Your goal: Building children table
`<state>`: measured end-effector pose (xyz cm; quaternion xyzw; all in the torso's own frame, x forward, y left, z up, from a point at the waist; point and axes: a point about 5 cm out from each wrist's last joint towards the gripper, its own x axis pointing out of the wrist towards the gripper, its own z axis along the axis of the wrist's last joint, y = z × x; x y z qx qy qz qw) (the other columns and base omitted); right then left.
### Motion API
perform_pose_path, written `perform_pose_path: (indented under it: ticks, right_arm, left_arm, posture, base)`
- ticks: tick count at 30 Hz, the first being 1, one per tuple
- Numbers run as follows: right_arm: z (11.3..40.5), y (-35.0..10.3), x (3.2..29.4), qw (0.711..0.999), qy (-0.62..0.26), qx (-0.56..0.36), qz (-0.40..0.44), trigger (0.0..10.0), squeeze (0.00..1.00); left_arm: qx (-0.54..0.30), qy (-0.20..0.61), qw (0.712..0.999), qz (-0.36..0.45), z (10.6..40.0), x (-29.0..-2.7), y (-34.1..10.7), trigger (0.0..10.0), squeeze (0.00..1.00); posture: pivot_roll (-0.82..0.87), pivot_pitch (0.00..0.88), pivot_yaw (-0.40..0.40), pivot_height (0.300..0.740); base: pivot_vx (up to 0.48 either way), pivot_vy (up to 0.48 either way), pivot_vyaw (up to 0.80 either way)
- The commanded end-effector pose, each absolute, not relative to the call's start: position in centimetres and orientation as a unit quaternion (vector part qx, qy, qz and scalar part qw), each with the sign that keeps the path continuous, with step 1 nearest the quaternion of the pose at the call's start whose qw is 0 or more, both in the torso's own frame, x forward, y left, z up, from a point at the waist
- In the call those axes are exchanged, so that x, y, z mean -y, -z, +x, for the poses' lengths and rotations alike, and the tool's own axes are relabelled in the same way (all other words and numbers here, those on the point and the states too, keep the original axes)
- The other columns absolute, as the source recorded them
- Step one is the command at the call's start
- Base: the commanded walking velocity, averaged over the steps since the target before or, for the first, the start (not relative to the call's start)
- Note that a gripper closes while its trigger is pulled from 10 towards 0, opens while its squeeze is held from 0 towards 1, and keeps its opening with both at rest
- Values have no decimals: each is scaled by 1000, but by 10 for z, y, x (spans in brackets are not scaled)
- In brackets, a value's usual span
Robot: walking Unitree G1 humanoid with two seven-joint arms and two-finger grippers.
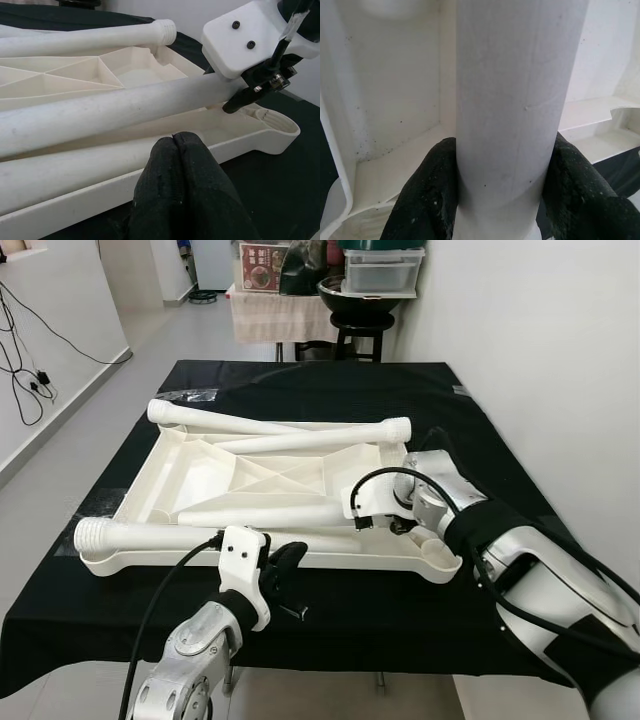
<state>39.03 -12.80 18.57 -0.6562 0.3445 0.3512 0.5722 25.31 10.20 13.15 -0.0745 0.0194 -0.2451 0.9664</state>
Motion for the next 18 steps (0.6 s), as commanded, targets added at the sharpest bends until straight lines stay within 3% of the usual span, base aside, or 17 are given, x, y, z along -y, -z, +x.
perform_pose_path:
  ticks: [1,4,7,10,11,12,14,15,17,18]
  right_arm:
    - [394,-197,130,567,-342,-335,-670,0,0]
    - [395,-198,132,573,-347,-334,-663,0,0]
    - [399,-213,134,641,-350,-313,-607,0,0]
    - [400,-217,135,657,-349,-307,-594,0,0]
    - [402,-222,137,684,-342,-298,-571,0,0]
    - [402,-222,137,684,-342,-298,-571,0,0]
    - [407,-236,146,765,-320,-266,-492,0,0]
    - [407,-236,146,765,-320,-266,-492,0,0]
    - [408,-244,155,831,-310,-243,-394,0,0]
    - [408,-244,155,831,-310,-243,-394,0,0]
  left_arm:
    - [-17,243,967,-74,255,-101,-132,10000,0]
    - [-17,244,967,-73,255,-101,-132,10000,0]
    - [-14,244,967,-71,256,-101,-133,10000,0]
    - [-14,244,967,-71,257,-101,-134,10000,0]
    - [-11,242,968,-69,258,-103,-135,10000,0]
    - [-11,242,968,-69,258,-103,-135,10000,0]
    - [1,236,970,-67,262,-108,-142,10000,0]
    - [1,236,970,-67,262,-108,-142,10000,0]
    - [22,230,971,-69,268,-112,-154,10000,0]
    - [22,230,971,-69,268,-112,-154,10000,0]
  posture:
    - [-31,0,-90,740]
    - [-37,0,-86,740]
    - [-35,0,-84,740]
    - [-35,0,-84,740]
    - [-33,0,-80,740]
    - [-33,0,-80,740]
    - [-35,0,-71,740]
    - [-35,0,-71,740]
    - [-36,0,-68,740]
    - [-36,0,-68,740]
  base:
    - [0,0,0]
    - [0,0,0]
    - [0,0,0]
    - [0,0,0]
    - [0,0,0]
    - [0,0,0]
    - [0,0,0]
    - [0,0,0]
    - [0,0,0]
    - [0,0,0]
